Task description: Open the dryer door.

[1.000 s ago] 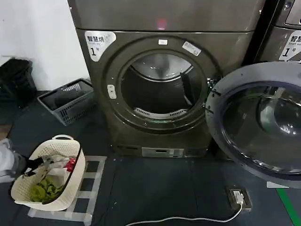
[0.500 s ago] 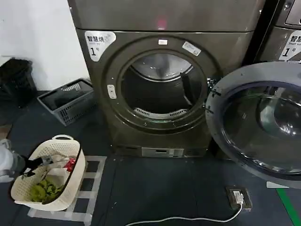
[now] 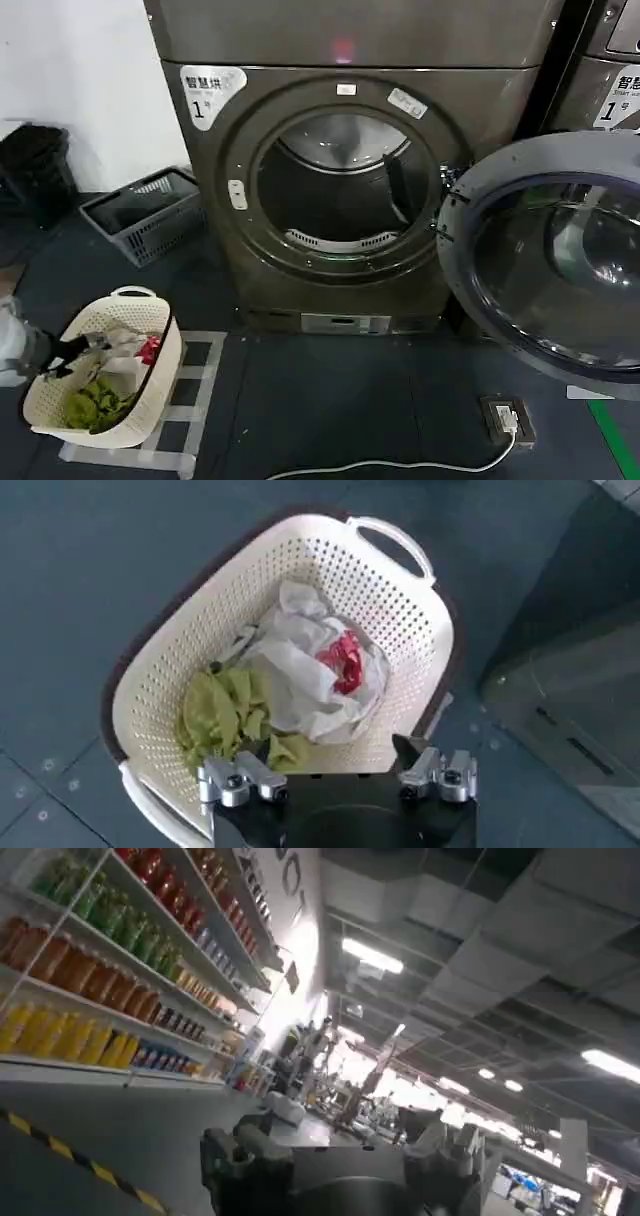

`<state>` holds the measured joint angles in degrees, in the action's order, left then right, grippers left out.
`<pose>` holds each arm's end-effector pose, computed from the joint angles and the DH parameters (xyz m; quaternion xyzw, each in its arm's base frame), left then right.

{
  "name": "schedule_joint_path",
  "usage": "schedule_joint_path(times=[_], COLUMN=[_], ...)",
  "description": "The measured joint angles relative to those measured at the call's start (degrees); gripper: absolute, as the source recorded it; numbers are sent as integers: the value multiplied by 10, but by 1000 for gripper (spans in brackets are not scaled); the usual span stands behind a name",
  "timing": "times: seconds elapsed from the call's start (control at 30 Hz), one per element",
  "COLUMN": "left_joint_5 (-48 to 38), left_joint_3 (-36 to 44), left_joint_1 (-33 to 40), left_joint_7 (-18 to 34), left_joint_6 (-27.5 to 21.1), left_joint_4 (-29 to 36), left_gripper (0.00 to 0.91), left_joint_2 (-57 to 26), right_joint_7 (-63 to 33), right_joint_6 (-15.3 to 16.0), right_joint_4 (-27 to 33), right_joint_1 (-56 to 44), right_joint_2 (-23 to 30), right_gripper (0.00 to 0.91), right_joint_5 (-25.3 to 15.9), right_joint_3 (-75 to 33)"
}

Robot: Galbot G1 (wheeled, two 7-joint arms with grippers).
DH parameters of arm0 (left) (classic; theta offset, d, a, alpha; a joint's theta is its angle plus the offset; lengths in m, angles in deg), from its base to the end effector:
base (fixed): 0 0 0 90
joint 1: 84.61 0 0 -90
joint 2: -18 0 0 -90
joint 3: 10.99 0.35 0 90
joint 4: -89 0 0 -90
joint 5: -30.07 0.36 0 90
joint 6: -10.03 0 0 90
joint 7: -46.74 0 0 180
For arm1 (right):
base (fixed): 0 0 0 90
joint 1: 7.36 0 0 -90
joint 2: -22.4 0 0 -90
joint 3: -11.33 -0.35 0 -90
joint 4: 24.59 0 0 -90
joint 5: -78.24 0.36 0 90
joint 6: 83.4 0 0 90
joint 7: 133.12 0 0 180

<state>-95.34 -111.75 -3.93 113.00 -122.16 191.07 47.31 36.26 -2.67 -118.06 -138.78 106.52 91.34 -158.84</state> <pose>0.3288 0.2717 -0.1322 0.2235 -0.8047 0.2362 0.4967 -0.1460 -0.3858 -0.2582 -0.6513 -0.7131 0.2513 0.0648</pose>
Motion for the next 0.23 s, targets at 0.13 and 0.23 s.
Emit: schedule_joint_path(times=[0.13, 0.23], left_joint_5=[-24, -29], left_joint_3=[-4, -4], left_joint_1=[-2, -2], left_joint_7=[8, 9], left_joint_6=[0, 0], left_joint_4=[5, 6], left_gripper=[907, 907], left_joint_2=[0, 0], right_joint_7=[0, 0], right_joint_6=[-2, -2], right_joint_4=[1, 2], right_joint_1=[0, 0], right_joint_2=[1, 1], right_gripper=[907, 907], right_joint_5=[0, 0], right_joint_3=[0, 1])
